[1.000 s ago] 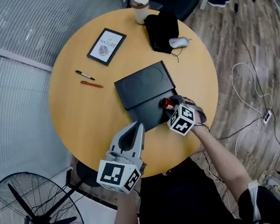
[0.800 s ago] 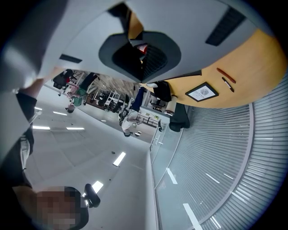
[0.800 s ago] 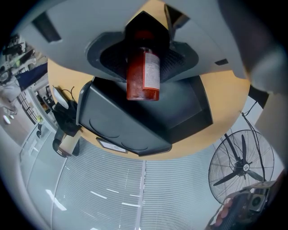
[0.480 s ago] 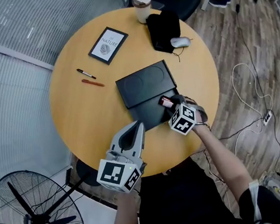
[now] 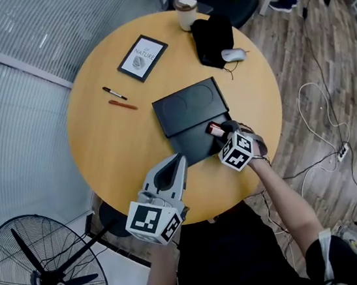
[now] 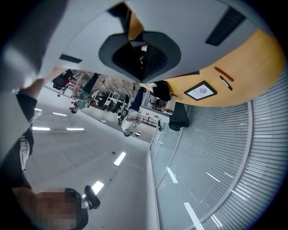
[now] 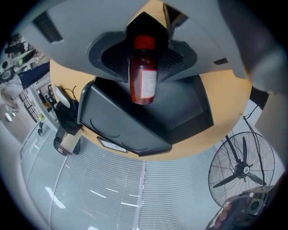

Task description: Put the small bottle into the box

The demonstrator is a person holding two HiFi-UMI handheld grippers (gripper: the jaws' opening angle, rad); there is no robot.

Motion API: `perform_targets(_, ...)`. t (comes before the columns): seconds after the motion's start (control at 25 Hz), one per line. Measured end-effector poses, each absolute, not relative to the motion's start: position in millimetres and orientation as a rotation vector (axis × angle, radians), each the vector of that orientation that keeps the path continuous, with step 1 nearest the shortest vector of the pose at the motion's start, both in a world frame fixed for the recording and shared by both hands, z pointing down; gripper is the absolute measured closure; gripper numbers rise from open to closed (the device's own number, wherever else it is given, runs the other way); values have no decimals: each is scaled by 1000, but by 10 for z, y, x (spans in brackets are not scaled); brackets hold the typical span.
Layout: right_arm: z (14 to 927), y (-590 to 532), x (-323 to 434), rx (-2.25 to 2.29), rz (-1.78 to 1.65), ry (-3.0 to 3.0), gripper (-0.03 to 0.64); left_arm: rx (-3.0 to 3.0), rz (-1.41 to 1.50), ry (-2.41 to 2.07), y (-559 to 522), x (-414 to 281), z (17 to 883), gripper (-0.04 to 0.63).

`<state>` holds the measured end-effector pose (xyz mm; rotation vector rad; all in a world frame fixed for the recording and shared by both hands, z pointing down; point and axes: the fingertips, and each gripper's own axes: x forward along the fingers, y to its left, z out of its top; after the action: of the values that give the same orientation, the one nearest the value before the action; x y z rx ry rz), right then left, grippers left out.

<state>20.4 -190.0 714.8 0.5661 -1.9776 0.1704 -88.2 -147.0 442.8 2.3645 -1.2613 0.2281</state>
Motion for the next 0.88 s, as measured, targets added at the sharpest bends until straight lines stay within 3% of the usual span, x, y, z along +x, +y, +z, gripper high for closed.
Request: perform_targets(0.88,6564,-1596,382,877,287,-1975,412,2501,180,-1165,-1103,-1200,4096,600)
